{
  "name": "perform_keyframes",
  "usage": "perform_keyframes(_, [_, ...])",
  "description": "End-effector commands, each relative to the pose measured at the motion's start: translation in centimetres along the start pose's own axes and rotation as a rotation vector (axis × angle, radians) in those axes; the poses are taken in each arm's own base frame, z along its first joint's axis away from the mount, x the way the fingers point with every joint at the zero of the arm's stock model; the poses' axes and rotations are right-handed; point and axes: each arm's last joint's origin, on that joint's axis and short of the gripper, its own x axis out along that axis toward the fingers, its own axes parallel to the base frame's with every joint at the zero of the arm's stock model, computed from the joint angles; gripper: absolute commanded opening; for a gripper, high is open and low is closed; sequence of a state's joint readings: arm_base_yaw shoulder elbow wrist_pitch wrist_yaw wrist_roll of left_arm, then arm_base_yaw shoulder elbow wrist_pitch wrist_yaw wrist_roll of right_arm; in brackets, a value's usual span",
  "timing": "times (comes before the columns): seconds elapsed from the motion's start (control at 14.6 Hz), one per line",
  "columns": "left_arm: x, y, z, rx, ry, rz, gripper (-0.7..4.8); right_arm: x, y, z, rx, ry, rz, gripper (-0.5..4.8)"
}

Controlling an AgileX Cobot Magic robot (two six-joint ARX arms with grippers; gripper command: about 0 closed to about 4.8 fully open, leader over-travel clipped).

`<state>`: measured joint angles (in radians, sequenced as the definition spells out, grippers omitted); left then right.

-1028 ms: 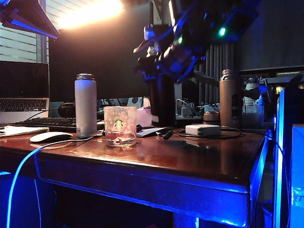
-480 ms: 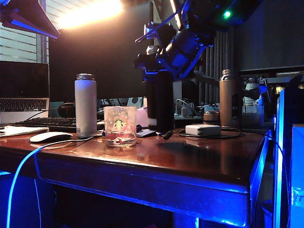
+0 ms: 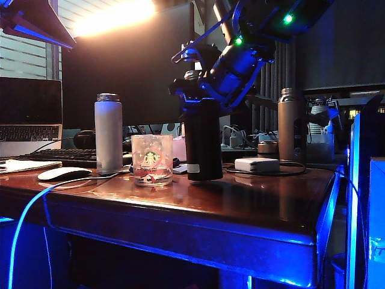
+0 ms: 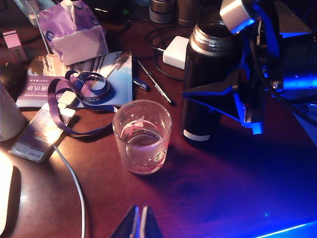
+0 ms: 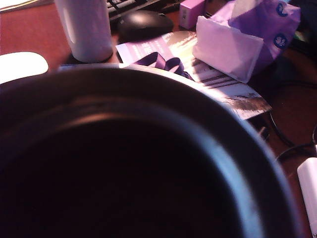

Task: Pick up the black thermos, pour a little water from inside into the glass cup, then place the black thermos back on the table.

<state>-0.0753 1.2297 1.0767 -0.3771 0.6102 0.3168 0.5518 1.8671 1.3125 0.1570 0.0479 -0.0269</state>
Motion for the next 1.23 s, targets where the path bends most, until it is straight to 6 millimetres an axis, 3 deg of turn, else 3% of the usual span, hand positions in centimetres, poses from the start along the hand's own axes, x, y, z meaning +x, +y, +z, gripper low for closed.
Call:
perform_keyframes(0.07, [-0.1,0.0,0.4,0.008,-0.023,-0.001,0.31,-0.6,0.1,1.4,-0.005,-0.084,0.006,2.80])
perform_keyframes(0.27, [-0.1,0.0,0.4,0.001,-0.022,-0.001,0.31,-0.5,0.1,0.4,-0.019,-0.061,0.009,2.90])
perform_keyframes(0.34, [-0.1,0.0,0.4,0.001,-0.022,-0.001,0.31,-0.4,0.1,0.2,-0.029,-0.053,0.028,3.40])
perform_keyframes(0.55, [-0.1,0.0,0.4,0.001,-0.022,-0.001,0.31,-0.5,0.2,0.5,-0.029,-0.086,0.042,4.02])
perform_keyframes(0.62, [-0.1,0.0,0.4,0.001,-0.022,-0.001,0.31,-0.5,0.2,0.6,-0.029,-0.100,0.057,4.66])
perform_keyframes(0.89, [-0.1,0.0,0.4,0.001,-0.022,-0.001,0.31,-0.8,0.2,0.9,-0.034,-0.112,0.069,4.74])
perform_keyframes(1.23, [-0.1,0.0,0.3,-0.002,-0.019,-0.002,0.31,-2.2,0.1,2.7,-0.055,-0.199,0.056,4.79])
